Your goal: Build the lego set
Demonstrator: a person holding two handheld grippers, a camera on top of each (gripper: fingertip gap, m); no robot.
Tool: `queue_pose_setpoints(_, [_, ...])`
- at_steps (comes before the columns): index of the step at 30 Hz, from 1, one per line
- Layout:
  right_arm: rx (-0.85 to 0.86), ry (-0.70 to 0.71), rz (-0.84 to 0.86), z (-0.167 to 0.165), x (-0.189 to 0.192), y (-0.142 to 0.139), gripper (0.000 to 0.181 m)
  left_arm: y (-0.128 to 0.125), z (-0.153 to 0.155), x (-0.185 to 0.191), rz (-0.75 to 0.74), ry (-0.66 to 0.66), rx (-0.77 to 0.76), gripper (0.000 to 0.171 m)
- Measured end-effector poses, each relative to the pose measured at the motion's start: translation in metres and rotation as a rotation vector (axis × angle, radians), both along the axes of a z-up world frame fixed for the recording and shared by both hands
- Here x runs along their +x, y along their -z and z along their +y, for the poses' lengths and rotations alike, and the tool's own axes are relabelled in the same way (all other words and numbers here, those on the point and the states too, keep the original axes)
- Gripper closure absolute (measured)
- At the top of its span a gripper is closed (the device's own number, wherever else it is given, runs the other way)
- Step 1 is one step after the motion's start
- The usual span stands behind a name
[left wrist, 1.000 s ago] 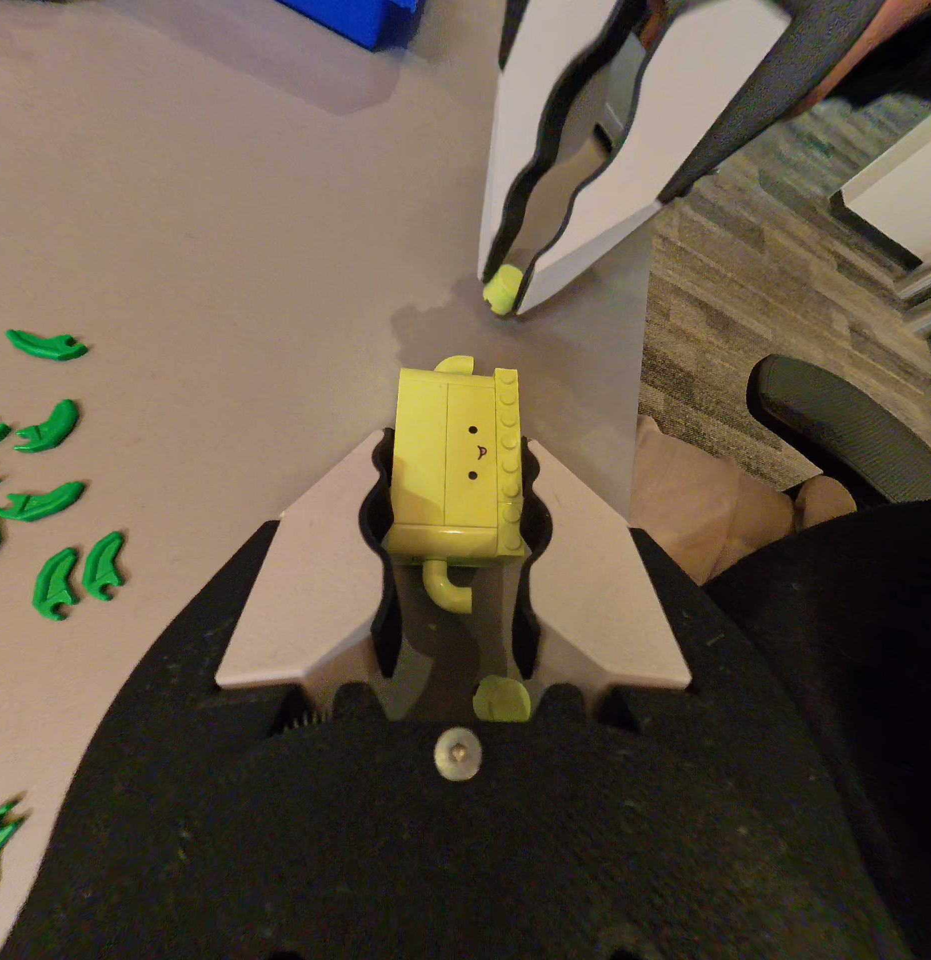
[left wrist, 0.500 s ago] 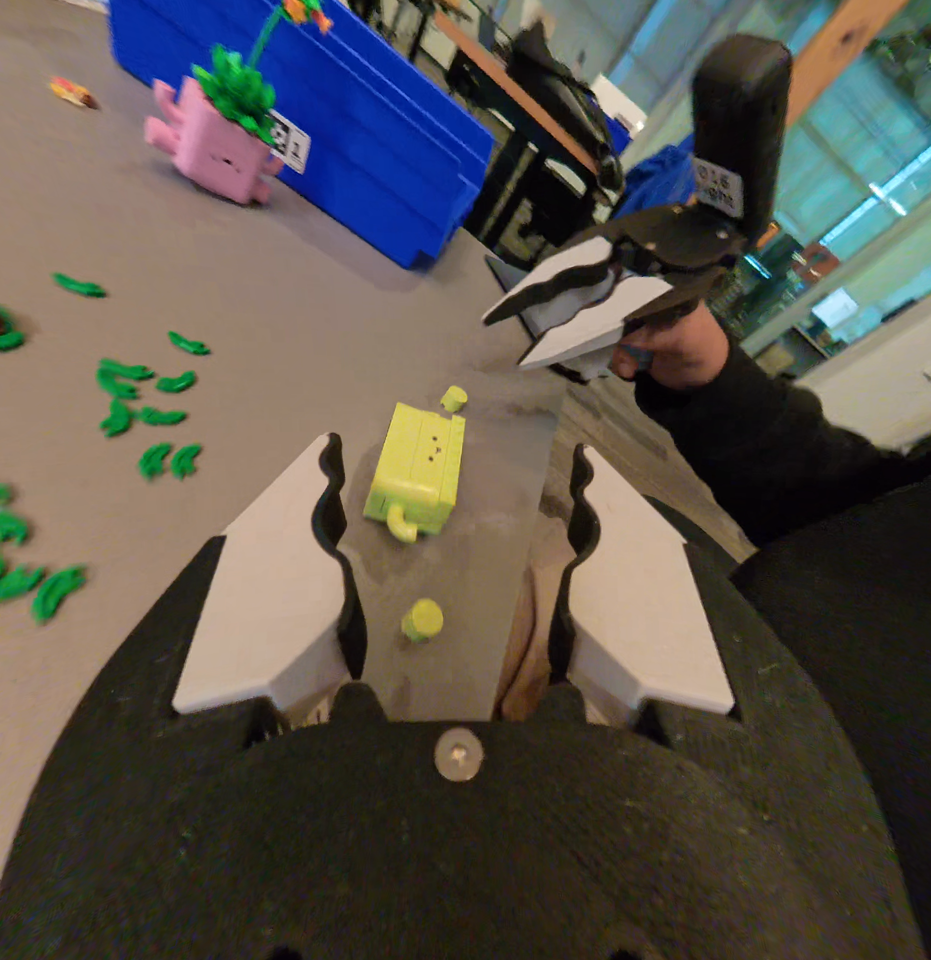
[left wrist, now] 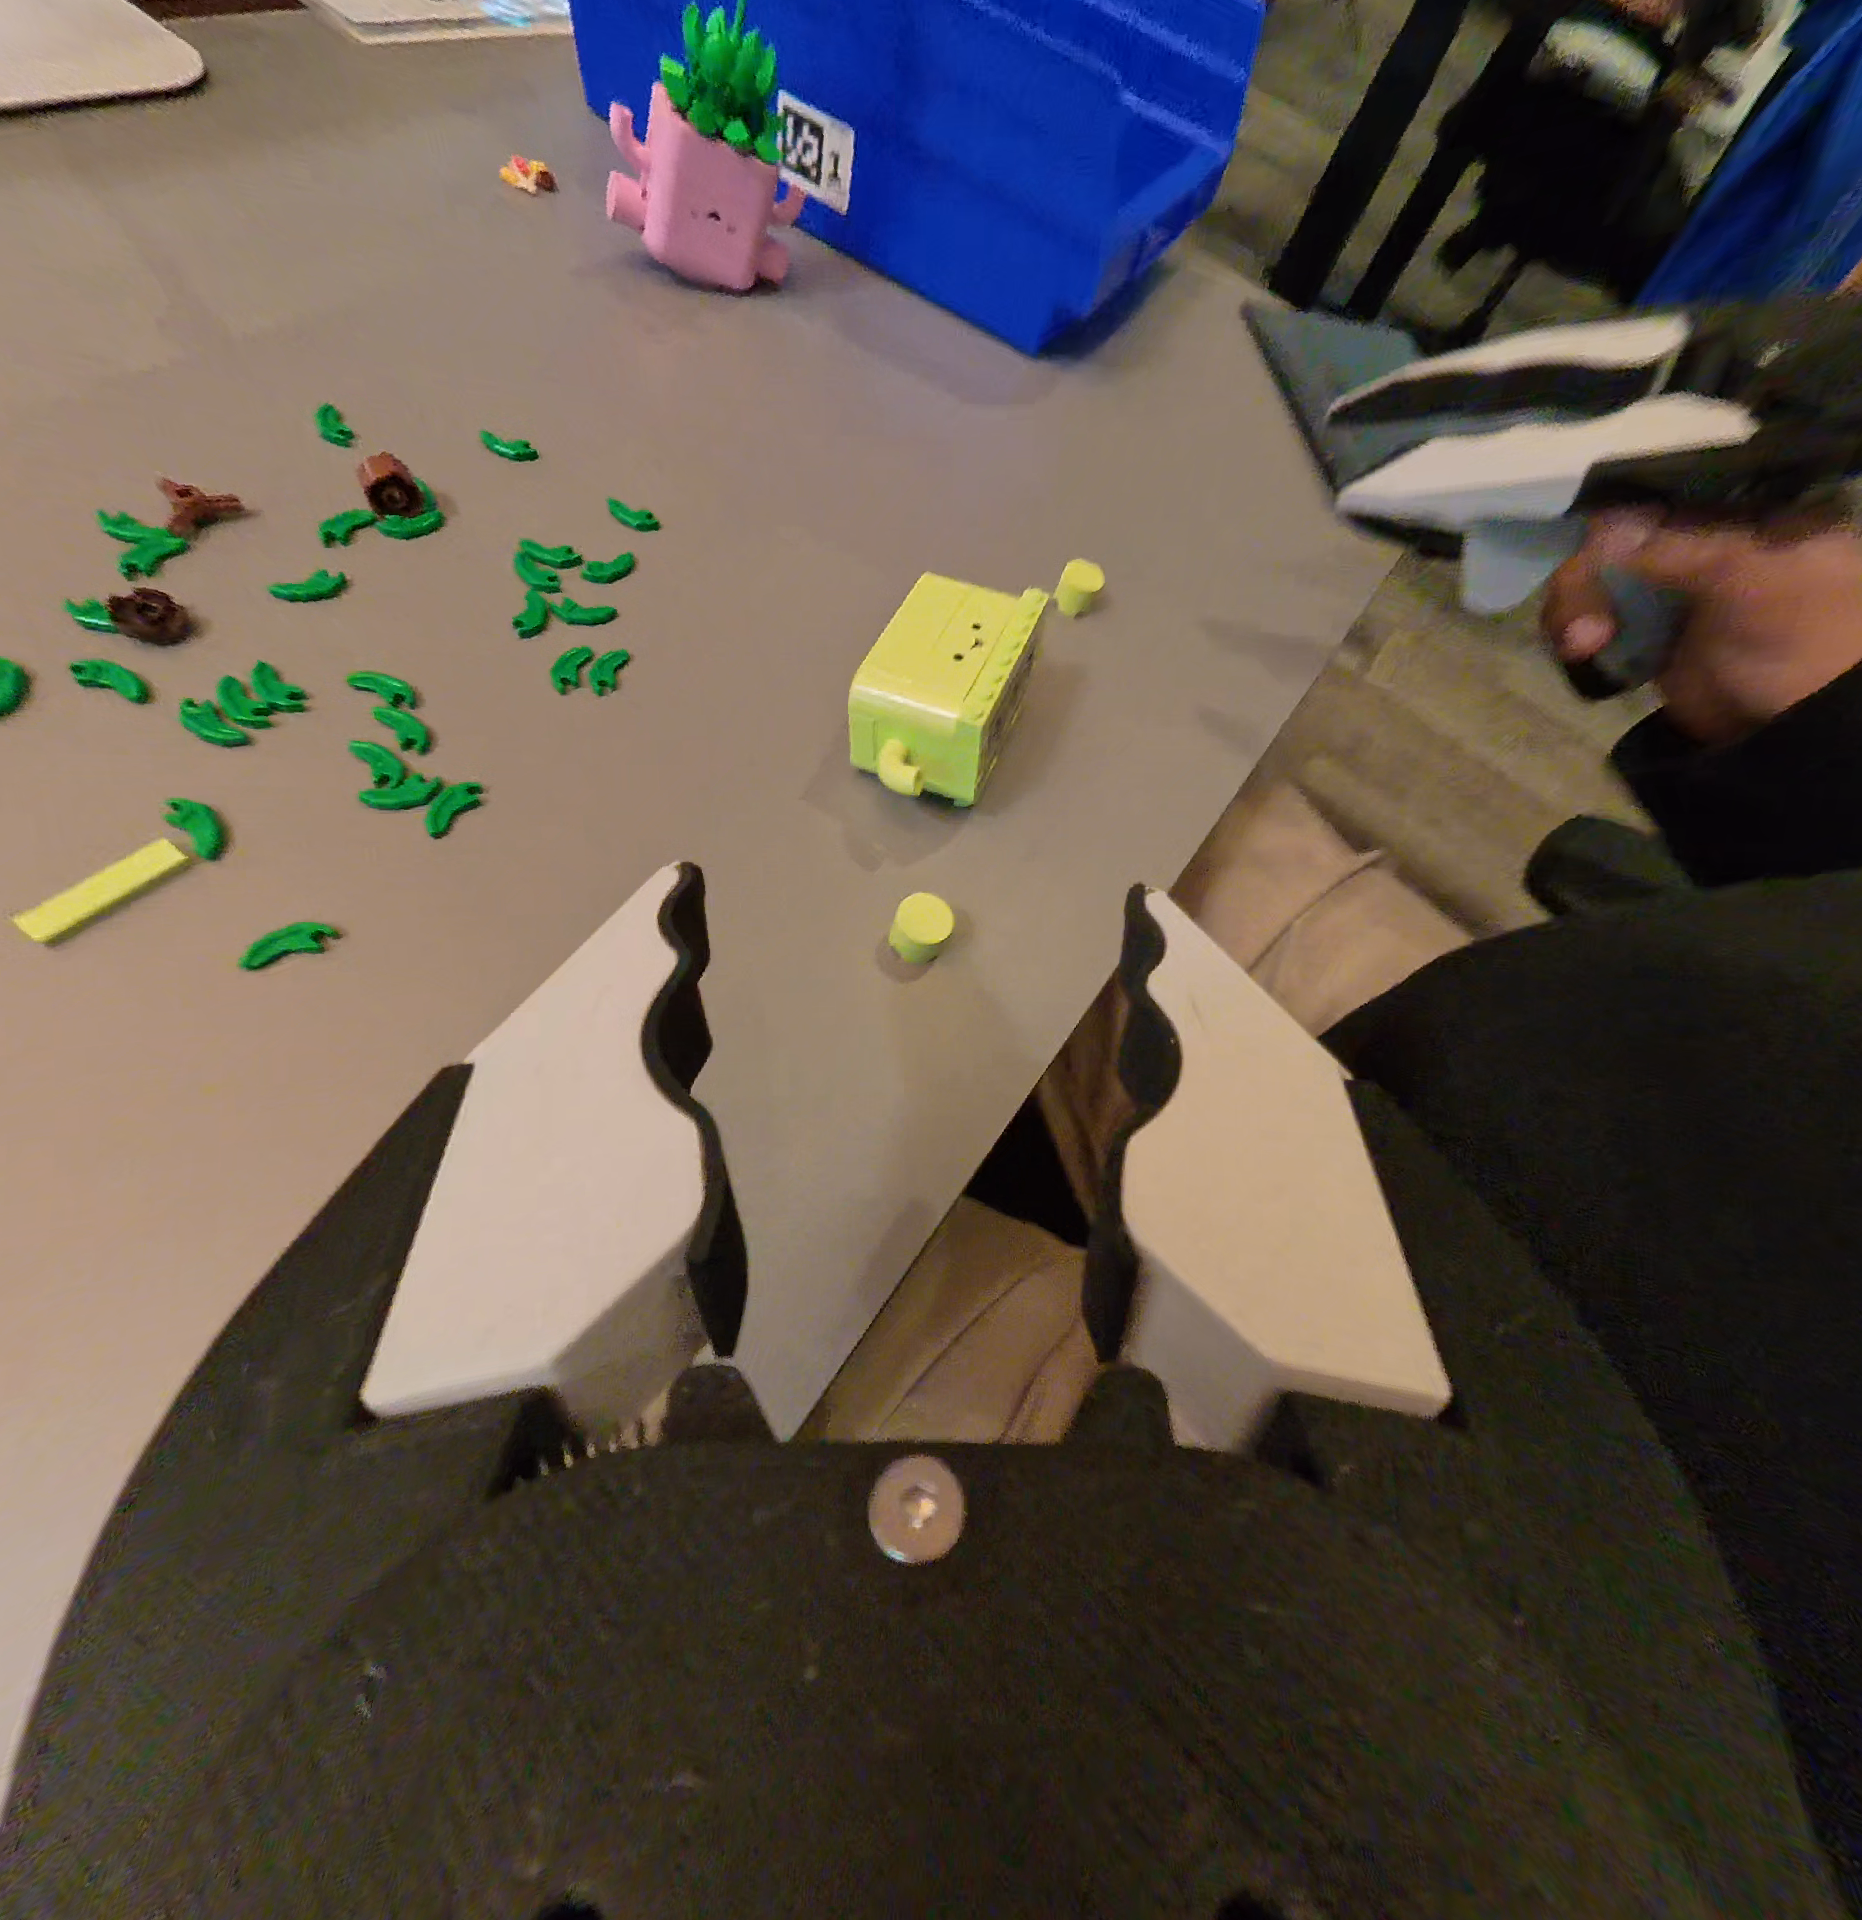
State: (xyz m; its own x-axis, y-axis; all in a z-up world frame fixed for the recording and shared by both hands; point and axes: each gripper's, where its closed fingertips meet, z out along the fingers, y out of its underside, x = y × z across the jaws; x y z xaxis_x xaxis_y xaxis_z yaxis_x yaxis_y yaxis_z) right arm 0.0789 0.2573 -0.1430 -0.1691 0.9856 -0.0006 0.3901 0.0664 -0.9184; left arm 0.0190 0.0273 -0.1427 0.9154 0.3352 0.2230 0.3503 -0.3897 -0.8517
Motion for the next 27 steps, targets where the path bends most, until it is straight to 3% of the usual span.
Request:
queue_pose_setpoints(4, [0.056, 0.042, 0.064, -0.001, -0.004, -0.009, 0.136, 0.007, 0.004, 0.001, 0.048, 0.016, -0.017, 0.095])
queue_pose_setpoints(8, [0.145, 0.092, 0.059, -0.006, -0.005, 0.008, 0.137, 0.011, 0.022, -0.005, 0.023, 0.039, 0.002, 0.091])
queue_pose_setpoints(12, [0.120, 0.068, -0.008, -0.018, -0.011, 0.028, 0.143, 0.008, 0.036, -0.030, 0.185, -0.025, -0.037, 0.080])
queue_pose_setpoints(17, [0.062, 0.072, 0.052, -0.018, -0.045, 0.016, 0.142, -0.006, 0.066, -0.035, 0.170, 0.070, 0.138, 0.073])
queue_pose_setpoints(21, [0.090, 0.008, 0.016, -0.011, -0.090, 0.008, 0.140, 0.001, 0.084, -0.044, 0.156, 0.169, 0.099, 0.071])
queue_pose_setpoints(24, [0.049, -0.039, -0.026, -0.009, -0.113, 0.009, 0.134, -0.009, 0.099, -0.050, 0.147, 0.206, 0.129, 0.071])
queue_pose_setpoints(27, [-0.055, -0.058, 0.033, -0.017, -0.118, -0.001, 0.135, -0.021, 0.110, -0.052, 0.156, 0.207, 0.164, 0.071])
